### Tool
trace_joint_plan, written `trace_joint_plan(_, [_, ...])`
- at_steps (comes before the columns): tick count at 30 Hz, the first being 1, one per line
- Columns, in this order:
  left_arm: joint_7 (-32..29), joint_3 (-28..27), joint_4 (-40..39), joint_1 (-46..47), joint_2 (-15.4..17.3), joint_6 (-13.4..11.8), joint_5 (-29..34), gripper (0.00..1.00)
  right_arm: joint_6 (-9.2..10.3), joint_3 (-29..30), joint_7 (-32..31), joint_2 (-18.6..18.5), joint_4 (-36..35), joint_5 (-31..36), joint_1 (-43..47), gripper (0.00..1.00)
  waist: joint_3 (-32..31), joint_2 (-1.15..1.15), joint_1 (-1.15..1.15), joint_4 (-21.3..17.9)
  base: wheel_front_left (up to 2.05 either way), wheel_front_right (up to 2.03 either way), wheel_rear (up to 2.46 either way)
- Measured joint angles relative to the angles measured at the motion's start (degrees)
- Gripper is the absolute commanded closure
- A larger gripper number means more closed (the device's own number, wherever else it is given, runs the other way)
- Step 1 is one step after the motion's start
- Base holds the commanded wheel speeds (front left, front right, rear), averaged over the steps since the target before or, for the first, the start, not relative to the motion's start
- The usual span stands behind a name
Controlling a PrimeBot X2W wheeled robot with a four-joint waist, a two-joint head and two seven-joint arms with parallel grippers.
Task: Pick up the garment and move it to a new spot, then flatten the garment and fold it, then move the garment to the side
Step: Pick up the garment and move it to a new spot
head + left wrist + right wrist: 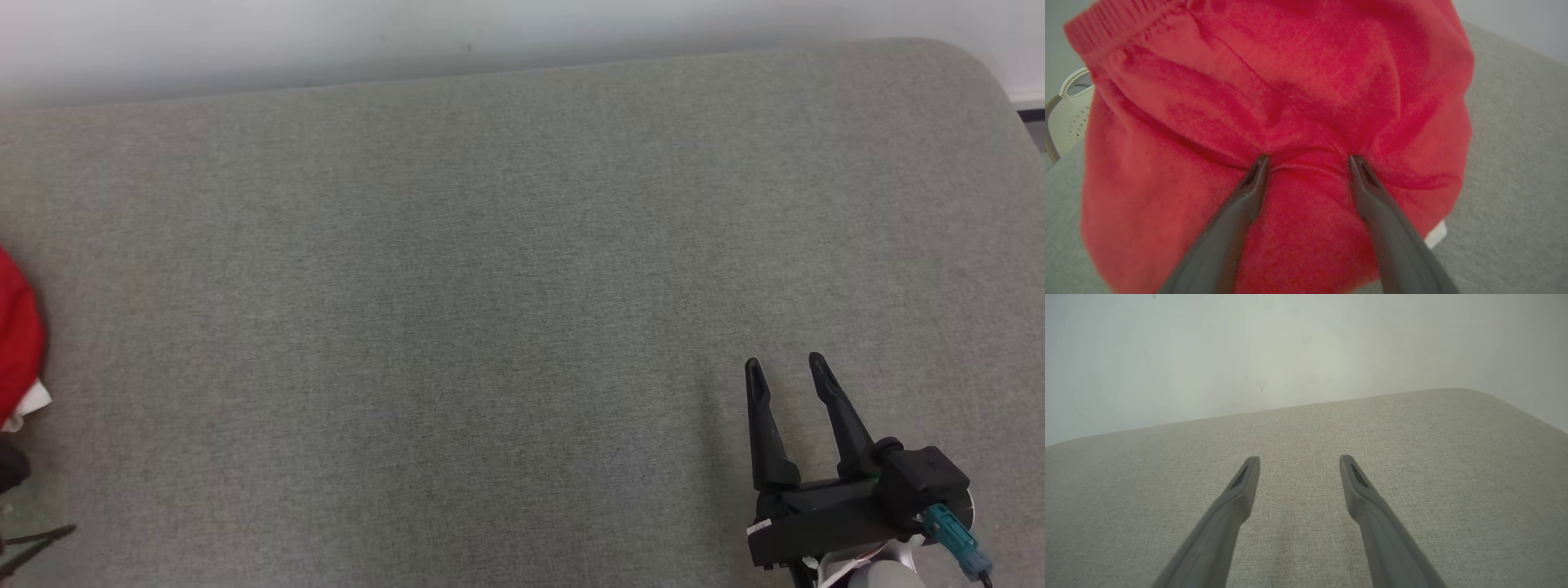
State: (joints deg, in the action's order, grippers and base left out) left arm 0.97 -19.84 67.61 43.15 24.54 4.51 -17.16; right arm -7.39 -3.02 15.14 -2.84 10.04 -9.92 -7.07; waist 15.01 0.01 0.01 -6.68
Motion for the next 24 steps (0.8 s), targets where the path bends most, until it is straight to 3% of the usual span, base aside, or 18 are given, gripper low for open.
trace_joint_plan(5, [-2.75,0.45,2.59,1.46,0.98,-1.38,-0.16,0.00,0.00,-0.15,0.00,0.00,0.03,0.27,0.02,0.00,0.08,0.00,-0.01,-0.55,0.00,0.00,0.00])
trace_joint_plan(6, [-2.74,0.70,2.80,1.47,0.94,-1.52,-0.08,0.70,0.00,-0.16,0.00,0.00,0.05,0.36,0.02,0.00,-0.01,0.00,-0.01,-0.49,0.00,0.00,0.00])
trace_joint_plan(7, [-2.55,0.93,3.00,1.49,0.93,-1.55,0.02,1.00,0.00,-0.15,0.00,0.00,0.08,0.43,0.02,0.00,-0.12,0.00,-0.01,-0.41,0.00,0.00,0.00])
trace_joint_plan(14, [1.81,1.96,2.55,1.67,1.02,-0.96,0.14,1.00,0.00,0.11,0.00,0.00,0.20,0.68,0.40,0.00,-1.35,0.00,-0.01,0.45,0.00,0.00,0.00])
trace_joint_plan(24, [11.46,4.46,-4.43,4.77,1.36,1.56,0.64,1.00,0.00,0.54,0.00,0.01,0.53,0.78,2.44,0.00,-3.64,0.00,-0.02,3.57,0.00,0.00,0.00])
